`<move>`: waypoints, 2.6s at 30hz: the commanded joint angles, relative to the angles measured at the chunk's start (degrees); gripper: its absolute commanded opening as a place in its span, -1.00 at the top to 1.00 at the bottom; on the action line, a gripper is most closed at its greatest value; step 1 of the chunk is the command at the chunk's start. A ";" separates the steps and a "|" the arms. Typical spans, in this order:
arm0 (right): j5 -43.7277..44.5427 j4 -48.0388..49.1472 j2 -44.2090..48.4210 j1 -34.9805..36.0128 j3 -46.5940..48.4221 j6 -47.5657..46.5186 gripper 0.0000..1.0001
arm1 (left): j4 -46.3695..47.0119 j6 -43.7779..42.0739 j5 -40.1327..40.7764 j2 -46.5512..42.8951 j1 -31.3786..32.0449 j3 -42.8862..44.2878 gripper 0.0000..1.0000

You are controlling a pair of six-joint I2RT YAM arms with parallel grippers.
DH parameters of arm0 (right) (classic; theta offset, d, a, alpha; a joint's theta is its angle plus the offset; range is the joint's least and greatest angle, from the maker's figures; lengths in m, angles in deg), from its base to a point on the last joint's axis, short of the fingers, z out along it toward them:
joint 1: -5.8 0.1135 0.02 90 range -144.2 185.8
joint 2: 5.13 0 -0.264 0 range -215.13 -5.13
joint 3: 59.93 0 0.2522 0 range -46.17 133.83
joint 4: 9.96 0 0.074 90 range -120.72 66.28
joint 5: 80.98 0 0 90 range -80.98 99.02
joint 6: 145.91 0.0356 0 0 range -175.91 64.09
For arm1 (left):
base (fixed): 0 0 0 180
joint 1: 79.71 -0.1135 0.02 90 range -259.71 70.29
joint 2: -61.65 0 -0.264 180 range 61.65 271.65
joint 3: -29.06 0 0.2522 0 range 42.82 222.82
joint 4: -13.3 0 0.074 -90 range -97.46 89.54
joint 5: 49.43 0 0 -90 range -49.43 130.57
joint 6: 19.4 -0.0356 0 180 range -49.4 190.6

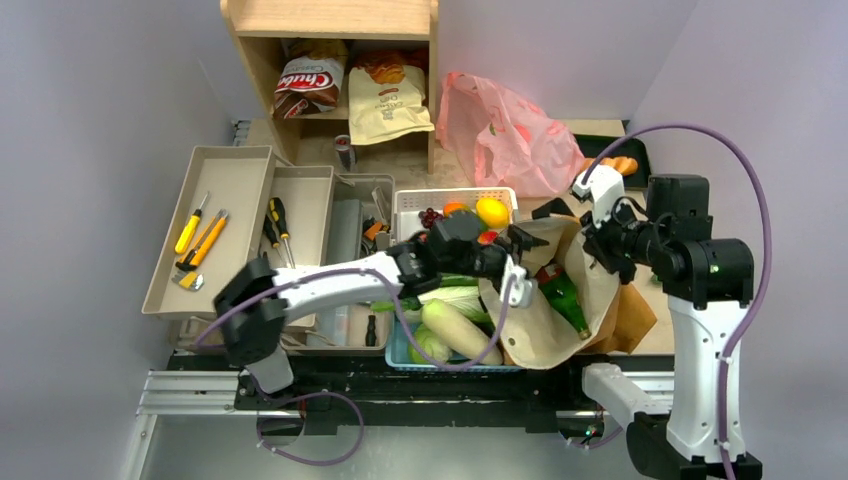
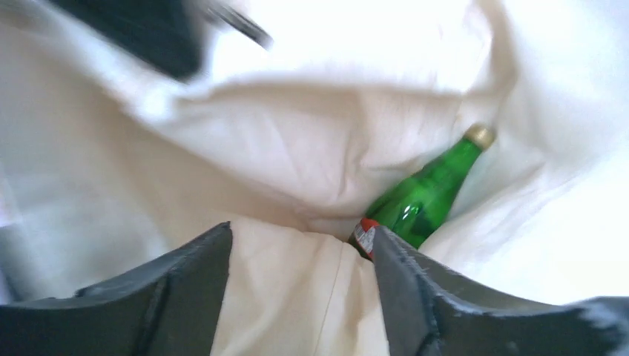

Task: Untie the knot of the grocery bags and take out the mixed food
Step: Adjust the takeout bag at the center of the board, then pick up the bottle from the takeout bag.

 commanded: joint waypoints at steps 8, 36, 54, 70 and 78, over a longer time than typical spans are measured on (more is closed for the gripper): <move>7.19 12.79 -2.31 -0.02 -3.19 -1.11 1.00 | -33.72 44.51 8.92 -18.24 -6.60 10.13 -0.52; -10.05 -1.16 -20.13 -7.11 26.27 -3.03 -0.89 | -27.74 82.10 7.52 3.41 -12.74 30.20 1.00; -12.14 0.50 -2.99 11.97 -5.44 -0.08 0.27 | -42.68 96.67 11.12 12.02 -13.19 44.61 1.00; 24.70 5.35 7.51 13.15 -30.49 4.61 0.59 | -39.00 95.68 16.84 6.21 -14.76 37.42 1.00; 22.49 18.94 5.45 13.00 -36.56 6.99 0.61 | -39.26 95.09 14.00 6.72 -15.12 38.73 1.00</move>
